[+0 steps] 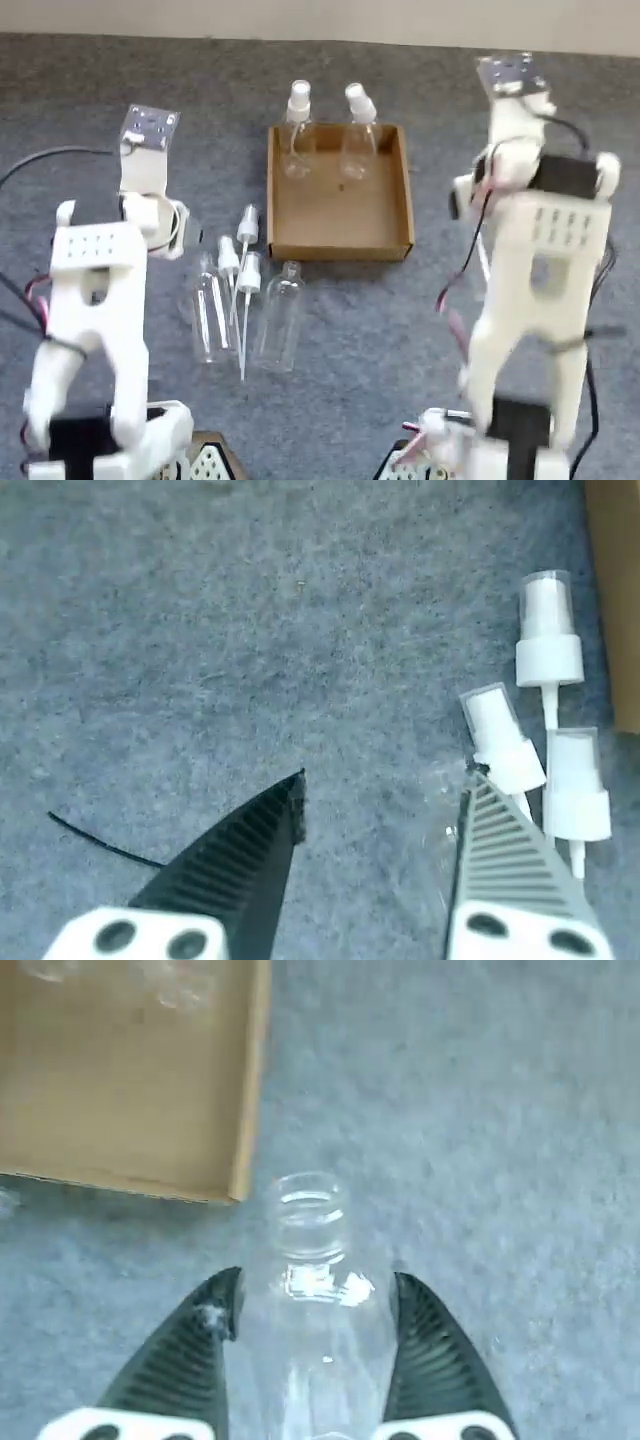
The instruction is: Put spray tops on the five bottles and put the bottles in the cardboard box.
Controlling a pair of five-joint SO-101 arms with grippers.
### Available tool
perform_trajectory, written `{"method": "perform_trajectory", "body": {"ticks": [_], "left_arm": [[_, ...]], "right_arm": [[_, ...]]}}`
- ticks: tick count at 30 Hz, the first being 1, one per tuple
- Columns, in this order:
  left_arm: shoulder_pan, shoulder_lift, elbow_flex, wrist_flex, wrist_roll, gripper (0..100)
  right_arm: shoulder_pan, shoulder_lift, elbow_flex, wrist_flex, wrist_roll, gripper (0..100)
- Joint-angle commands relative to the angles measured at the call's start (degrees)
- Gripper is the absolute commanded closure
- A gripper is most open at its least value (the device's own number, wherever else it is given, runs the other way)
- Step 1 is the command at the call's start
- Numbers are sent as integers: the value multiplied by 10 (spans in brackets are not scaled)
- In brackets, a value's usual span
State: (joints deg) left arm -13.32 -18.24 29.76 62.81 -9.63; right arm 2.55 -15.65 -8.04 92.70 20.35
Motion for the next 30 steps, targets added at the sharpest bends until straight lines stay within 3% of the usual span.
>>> {"method": "perform_trajectory", "body": {"ticks": [1,5,16,30], "left_arm": [[16,83,-82,5,-5,770],[55,134,-120,6,19,770],[138,261,-246,0,36,770],[146,425,-330,-38,35,825]], "right_arm": [[-80,-216,244,-126,-14,995],[-124,-318,385,-172,-50,995],[-218,-478,474,-175,-71,995],[-225,-510,506,-175,-66,995]]}}
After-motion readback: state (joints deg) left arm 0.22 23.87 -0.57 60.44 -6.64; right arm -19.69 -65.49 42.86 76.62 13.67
